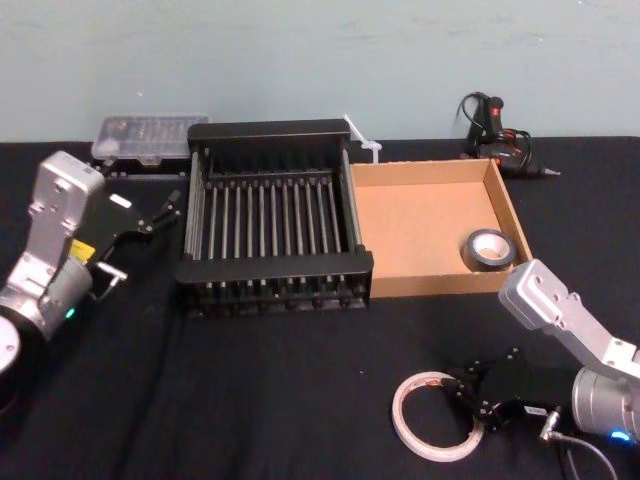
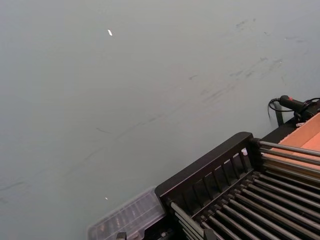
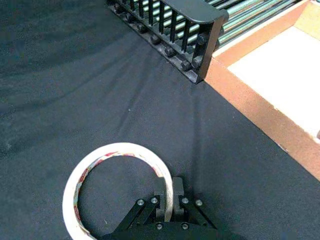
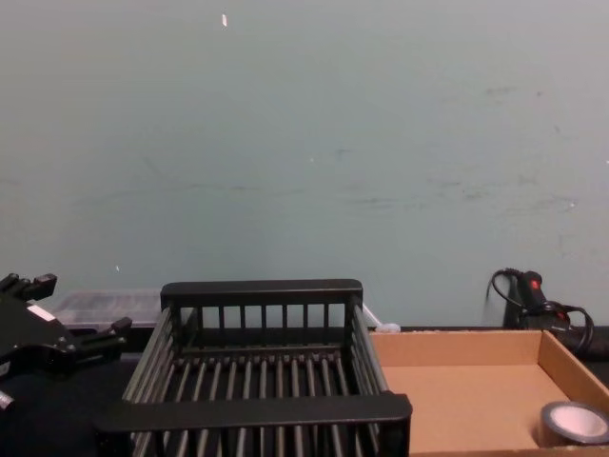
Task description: Pick up the white tape and place it into the black box , Pick up the silver tape and place it into the brown box.
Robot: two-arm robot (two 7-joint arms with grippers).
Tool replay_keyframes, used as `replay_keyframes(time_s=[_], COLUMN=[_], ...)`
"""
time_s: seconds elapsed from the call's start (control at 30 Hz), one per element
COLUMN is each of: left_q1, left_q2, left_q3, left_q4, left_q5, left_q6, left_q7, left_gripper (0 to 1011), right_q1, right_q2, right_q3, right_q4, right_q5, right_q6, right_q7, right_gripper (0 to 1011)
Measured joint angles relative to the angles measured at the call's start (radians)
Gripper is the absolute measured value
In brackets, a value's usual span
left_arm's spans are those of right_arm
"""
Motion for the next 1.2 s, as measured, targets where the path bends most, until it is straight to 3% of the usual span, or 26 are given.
replay_keyframes(time_s=[0.73,1.2], left_q1=[0.0,0.0], left_q2=[0.0,0.0], left_q3=[0.0,0.0], left_q4=[0.0,0.0], left_q5=[0.0,0.0], left_q6=[0.0,0.0], left_q7=[0.0,0.0], left_gripper=[1001,1001], right_q1=[-0.039,0.001], right_q2=[-0.013,-0.052], right_q3=[0.07,0.105], right_q4=[-0.031,-0.028], right_q5=[0.026,0.019], right_q6=[-0.055,-0.061], right_q7=[-0.058,-0.098], right_gripper=[101,101])
